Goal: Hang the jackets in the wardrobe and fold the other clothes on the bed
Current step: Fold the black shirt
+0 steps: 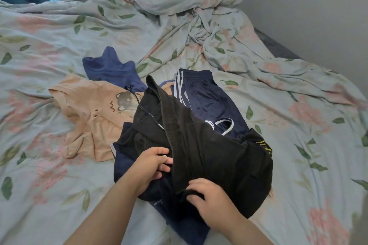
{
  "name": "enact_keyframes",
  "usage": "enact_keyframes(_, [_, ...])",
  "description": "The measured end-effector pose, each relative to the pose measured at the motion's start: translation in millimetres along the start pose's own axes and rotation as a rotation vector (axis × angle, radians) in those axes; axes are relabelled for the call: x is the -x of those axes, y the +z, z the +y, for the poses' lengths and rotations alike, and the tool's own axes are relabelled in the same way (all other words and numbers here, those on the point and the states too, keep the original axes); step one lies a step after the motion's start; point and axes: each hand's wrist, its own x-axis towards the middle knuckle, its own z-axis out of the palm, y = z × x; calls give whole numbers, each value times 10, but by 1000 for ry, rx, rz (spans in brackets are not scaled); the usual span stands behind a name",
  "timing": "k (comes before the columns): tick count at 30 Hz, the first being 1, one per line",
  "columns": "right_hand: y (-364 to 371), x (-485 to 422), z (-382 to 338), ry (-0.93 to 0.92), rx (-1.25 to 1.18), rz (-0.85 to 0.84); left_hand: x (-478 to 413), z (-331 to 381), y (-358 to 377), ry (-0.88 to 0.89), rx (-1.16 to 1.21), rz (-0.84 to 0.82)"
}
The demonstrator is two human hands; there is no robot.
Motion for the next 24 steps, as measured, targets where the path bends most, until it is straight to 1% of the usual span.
enact_keyframes(2, [-199,63,-72,114,-208,161,-6,82,1,53,-4,-15])
enact_keyframes(3, [-344,116,-117,177,-308,230,-14,128,2,85,5,32])
enact_keyframes(4, [-509,152,-170,229,-433,281,-38,209,-16,120,15,117])
enact_keyframes(6, [-878,261,-330,282,-817,280,-70,364,-64,181,-5,325])
enact_keyframes(7, [-1065,309,-428,289,-999,260,-66,468,-99,222,-64,397])
enact_keyframes(8, [-1246,379,-530,294,-1118,243,-46,548,-114,262,-130,433])
enact_keyframes(9, [-1409,433,-630,292,-1162,229,-36,647,-121,312,-192,435])
enact_keyframes(11, [-1709,550,-791,276,-1195,211,37,799,-79,443,-284,358])
enact_keyframes(14, [-2099,693,-1001,219,-1260,224,154,1028,84,599,-453,147])
enact_keyframes(15, [-2201,748,-1068,210,-1267,222,181,1093,168,629,-574,80])
enact_keyframes(18, [-2468,924,-1224,226,-1281,194,308,1248,479,660,-1073,-75])
enact_keyframes(20, [-2622,1051,-1315,219,-1315,170,407,1281,726,726,-1294,-198])
enact_keyframes(22, [-2774,1168,-1357,184,-1357,143,527,1303,986,767,-1368,-280])
enact_keyframes(24, [-2930,1281,-1388,139,-1360,109,690,1379,1211,798,-1327,-351])
